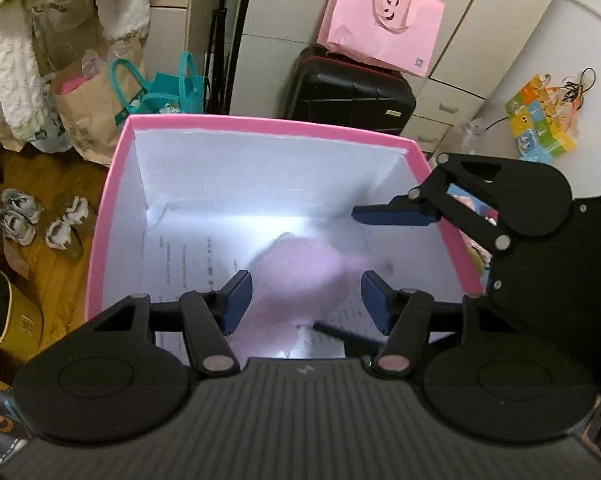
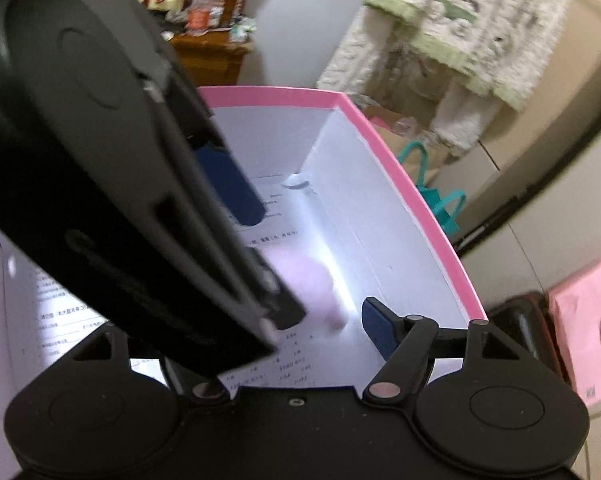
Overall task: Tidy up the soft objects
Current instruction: 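Carry the lilac plush with the left gripper over the pink box, then open the left gripper to drop the plush into the box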
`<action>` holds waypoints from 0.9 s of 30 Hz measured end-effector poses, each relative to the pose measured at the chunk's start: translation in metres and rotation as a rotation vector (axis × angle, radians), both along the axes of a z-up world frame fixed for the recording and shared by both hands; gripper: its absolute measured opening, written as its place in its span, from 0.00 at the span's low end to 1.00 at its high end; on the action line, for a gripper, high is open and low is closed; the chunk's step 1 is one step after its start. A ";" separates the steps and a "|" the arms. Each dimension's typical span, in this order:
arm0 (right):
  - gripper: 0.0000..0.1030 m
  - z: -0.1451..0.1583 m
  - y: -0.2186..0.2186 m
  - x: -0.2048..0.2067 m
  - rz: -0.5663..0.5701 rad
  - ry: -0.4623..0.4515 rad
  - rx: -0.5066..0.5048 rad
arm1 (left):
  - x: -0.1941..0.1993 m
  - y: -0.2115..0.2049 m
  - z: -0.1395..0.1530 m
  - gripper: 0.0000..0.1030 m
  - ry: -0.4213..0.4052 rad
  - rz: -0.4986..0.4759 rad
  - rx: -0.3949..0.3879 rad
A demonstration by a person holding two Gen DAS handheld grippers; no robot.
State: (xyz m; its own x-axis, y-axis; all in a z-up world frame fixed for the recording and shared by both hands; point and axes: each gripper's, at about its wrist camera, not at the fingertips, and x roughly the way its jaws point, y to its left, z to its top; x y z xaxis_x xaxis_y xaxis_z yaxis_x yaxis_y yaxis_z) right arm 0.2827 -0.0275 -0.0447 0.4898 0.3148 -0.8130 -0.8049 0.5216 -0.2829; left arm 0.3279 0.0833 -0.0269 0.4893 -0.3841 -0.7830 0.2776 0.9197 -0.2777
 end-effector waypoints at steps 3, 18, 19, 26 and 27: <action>0.68 0.003 -0.008 -0.007 -0.062 -0.041 0.022 | -0.007 -0.001 0.007 0.58 -0.038 0.010 0.013; 0.58 0.049 -0.055 -0.080 -0.175 -0.106 0.232 | -0.080 0.011 0.062 0.62 -0.165 0.014 0.083; 0.58 0.053 -0.058 -0.086 -0.182 -0.098 0.249 | -0.087 0.011 0.066 0.63 -0.169 0.006 0.084; 0.59 0.074 -0.076 -0.126 -0.197 -0.024 0.357 | -0.140 0.001 0.088 0.71 -0.246 -0.044 0.112; 0.59 0.077 -0.079 -0.128 -0.196 -0.018 0.367 | -0.146 0.000 0.091 0.71 -0.243 -0.054 0.106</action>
